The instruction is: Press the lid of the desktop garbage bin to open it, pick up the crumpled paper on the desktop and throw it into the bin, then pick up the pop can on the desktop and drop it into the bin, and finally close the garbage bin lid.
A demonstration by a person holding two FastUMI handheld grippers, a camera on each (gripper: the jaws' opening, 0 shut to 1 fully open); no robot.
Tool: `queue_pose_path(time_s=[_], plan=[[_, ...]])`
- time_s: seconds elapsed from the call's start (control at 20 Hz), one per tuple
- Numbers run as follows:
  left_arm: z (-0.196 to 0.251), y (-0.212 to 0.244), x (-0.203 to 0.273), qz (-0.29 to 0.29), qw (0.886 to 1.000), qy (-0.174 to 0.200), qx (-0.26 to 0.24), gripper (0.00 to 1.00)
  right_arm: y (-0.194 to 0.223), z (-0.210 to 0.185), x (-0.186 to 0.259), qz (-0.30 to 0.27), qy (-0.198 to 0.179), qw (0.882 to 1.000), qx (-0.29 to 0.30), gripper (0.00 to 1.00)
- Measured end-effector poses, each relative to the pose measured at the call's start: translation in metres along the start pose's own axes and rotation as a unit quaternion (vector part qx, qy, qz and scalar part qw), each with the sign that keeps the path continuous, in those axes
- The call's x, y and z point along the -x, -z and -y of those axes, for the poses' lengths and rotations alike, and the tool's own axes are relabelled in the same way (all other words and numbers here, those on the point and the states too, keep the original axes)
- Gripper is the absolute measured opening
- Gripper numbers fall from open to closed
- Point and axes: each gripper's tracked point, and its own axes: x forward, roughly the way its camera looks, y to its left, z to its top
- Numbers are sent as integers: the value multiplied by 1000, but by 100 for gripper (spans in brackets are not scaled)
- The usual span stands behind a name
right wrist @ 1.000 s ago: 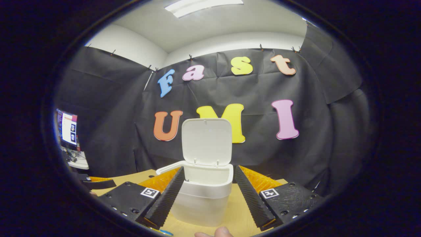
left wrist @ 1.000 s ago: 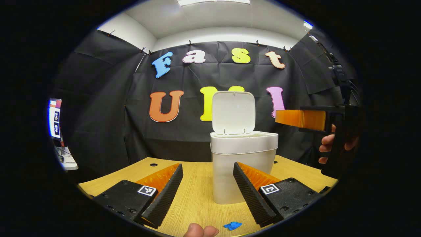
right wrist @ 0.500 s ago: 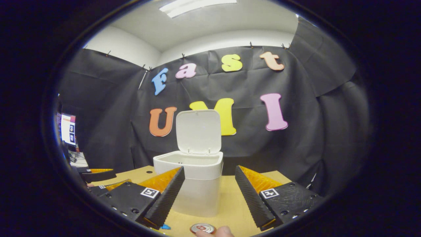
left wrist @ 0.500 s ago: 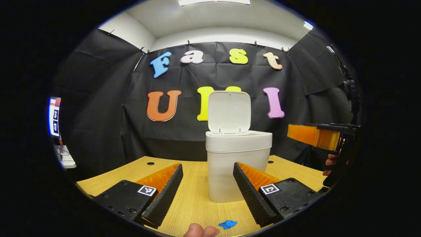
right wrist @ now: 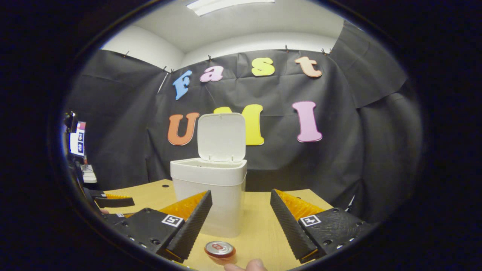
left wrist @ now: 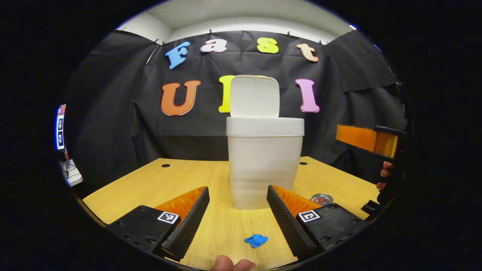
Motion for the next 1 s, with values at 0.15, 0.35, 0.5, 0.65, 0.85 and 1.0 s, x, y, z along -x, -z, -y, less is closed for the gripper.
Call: queue_pose_path(time_s=[0.15, 0.35, 0.5, 0.65, 0.85, 1.0], plan=[[9, 28, 0, -37, 999, 8, -8, 99, 10, 3, 3, -7, 1, 1000, 1, 96], [20, 63, 4, -81, 997, 20, 2, 99, 29, 4, 7, -28, -3, 1000, -7, 96], [23, 84, 4, -108, 994, 20, 6, 100, 40, 12, 10, -37, 3, 999, -10, 96], [29, 102, 3, -132, 991, 21, 10, 100, 51, 16, 14, -46, 4, 999, -12, 96], [32, 115, 1, -152, 988, 19, 13, 100, 63, 19, 15, -60, 1, 998, -2, 96], [31, 127, -2, -164, 986, 15, 13, 99, 65, 22, 17, -59, 1, 998, -3, 96]])
